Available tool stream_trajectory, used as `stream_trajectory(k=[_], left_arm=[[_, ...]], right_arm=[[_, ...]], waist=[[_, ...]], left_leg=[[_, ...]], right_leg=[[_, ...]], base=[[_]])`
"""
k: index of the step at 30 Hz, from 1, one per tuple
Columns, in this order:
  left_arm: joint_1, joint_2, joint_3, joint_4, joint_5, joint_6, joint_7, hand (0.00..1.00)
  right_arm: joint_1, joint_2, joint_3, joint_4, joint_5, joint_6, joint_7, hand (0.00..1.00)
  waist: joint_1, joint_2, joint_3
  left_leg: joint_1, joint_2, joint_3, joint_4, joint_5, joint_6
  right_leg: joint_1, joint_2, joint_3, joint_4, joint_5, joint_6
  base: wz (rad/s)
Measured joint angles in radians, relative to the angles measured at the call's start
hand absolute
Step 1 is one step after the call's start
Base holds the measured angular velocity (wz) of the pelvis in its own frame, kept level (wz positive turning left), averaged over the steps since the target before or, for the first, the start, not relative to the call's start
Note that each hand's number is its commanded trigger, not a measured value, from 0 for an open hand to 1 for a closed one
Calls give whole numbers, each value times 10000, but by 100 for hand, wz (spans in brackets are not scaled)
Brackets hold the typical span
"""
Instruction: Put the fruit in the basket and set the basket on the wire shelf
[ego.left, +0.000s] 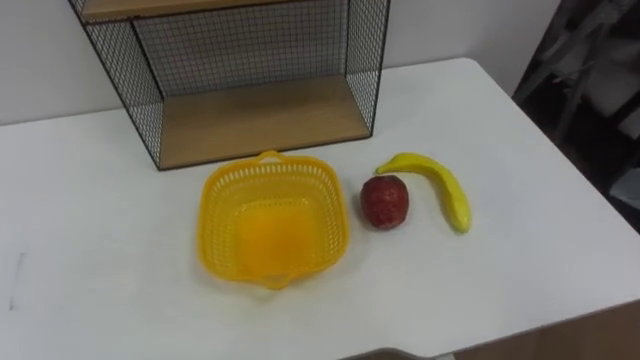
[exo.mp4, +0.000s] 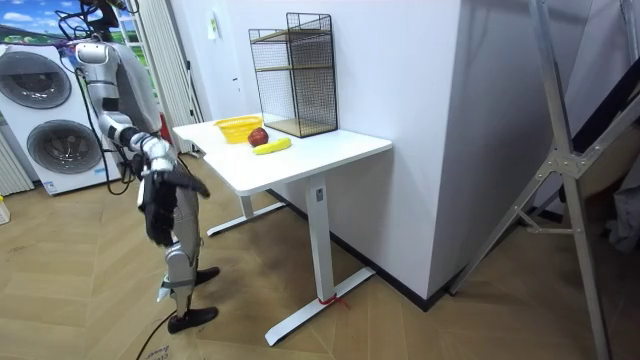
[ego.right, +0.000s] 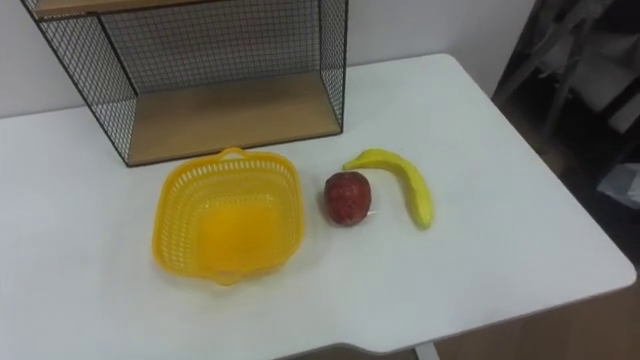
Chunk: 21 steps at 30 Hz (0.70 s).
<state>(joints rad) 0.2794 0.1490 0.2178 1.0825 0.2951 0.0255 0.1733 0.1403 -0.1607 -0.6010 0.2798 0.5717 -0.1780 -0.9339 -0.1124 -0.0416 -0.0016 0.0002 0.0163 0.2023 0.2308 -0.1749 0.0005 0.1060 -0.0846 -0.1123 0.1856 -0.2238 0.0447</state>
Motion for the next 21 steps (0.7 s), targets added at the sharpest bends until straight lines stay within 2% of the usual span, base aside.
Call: stream_trajectory(k=[2, 4, 8, 14, 21], left_arm=[[-35, 17, -111, -12, 6, -87, 24, 0], [-90, 51, -579, -5, 35, -114, 93, 0], [-156, 57, -792, 13, 54, -308, 89, 0], [-98, 55, -1043, 143, 196, -314, -201, 0], [-158, 94, -1679, 36, 206, -317, -805, 0]], right_arm=[[34, -3, 334, -699, -837, -91, -338, 0], [44, -82, 1073, -1477, -2012, -217, -487, 0], [47, -150, 1890, -1894, -3385, -306, 69, 0], [29, -237, 3062, -1920, -3807, -271, 2011, 0], [-86, -642, 5010, -1934, -3877, -137, 4169, 0]], waist=[[105, 4, 6], [268, 69, 18], [443, 127, 6], [711, 185, 68], [974, 47, 115]], left_leg=[[-5, 2, 14, -20, 0, 0], [-54, 25, 81, -25, 0, -1], [-31, 34, 118, -76, -1, -3], [122, 34, 145, -225, -2, -8], [109, 31, 99, -250, 1, -12]], right_leg=[[-21, 1, 7, 0, 0, 0], [-120, 16, 92, 10, 9, -11], [-140, 27, 151, 21, 24, -22], [-98, 35, 235, 27, 28, -25], [-96, 39, 205, 17, 28, -25]], base=[[0], [-9], [-4], [-5], [1]])
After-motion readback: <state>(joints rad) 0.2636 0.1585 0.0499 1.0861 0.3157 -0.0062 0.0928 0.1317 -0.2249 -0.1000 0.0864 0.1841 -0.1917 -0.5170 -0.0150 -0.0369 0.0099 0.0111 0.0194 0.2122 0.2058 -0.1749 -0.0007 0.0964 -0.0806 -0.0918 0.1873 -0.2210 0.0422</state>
